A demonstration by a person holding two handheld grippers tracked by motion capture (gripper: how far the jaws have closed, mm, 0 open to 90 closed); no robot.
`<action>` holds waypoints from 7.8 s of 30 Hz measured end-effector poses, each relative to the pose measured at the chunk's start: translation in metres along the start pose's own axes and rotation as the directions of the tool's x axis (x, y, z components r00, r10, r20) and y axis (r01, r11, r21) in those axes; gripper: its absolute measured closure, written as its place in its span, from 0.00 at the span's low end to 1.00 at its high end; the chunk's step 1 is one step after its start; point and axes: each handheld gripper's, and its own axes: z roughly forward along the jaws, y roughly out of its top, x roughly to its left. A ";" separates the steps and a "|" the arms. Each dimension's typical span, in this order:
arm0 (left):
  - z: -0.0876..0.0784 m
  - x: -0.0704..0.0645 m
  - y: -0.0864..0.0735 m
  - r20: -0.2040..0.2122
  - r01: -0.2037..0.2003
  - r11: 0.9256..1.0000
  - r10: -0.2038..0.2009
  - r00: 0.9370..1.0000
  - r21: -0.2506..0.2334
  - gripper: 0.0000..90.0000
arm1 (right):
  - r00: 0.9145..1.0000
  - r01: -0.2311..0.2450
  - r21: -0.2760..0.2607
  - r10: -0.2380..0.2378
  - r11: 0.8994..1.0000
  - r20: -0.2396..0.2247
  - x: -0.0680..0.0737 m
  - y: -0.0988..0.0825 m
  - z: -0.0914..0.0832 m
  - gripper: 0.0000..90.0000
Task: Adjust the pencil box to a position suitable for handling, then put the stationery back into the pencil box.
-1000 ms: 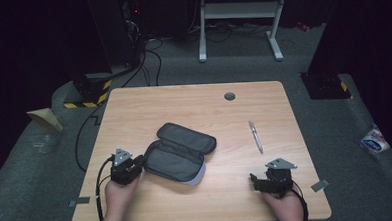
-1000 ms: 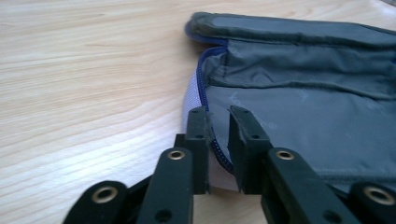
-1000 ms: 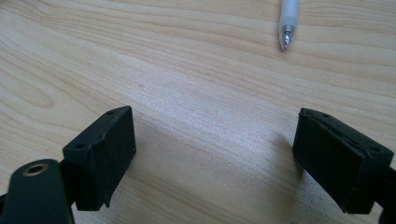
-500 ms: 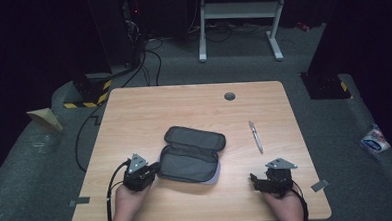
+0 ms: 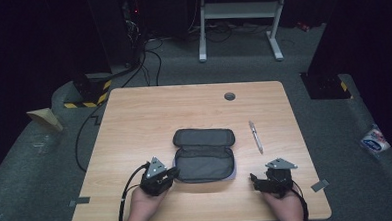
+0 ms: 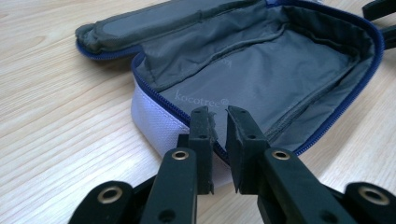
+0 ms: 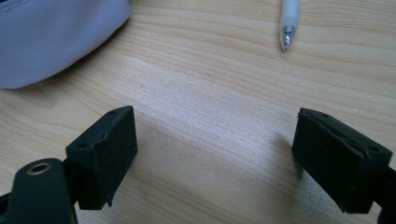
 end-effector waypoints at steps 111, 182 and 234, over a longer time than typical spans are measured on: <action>-0.044 0.076 -0.061 -0.300 0.142 0.986 -0.112 0.948 0.082 0.30 | 0.999 -0.029 -0.111 0.031 0.993 0.015 -0.017 0.042 -0.012 0.36; -0.043 0.077 -0.060 -0.290 0.137 0.987 -0.108 0.951 0.082 0.30 | 0.994 -0.028 0.081 0.020 0.996 0.104 -0.043 0.097 0.073 0.87; -0.043 0.077 -0.060 -0.291 0.135 0.987 -0.106 0.951 0.082 0.30 | 0.987 0.153 -0.137 -0.159 0.979 -0.033 0.009 0.114 -0.004 0.87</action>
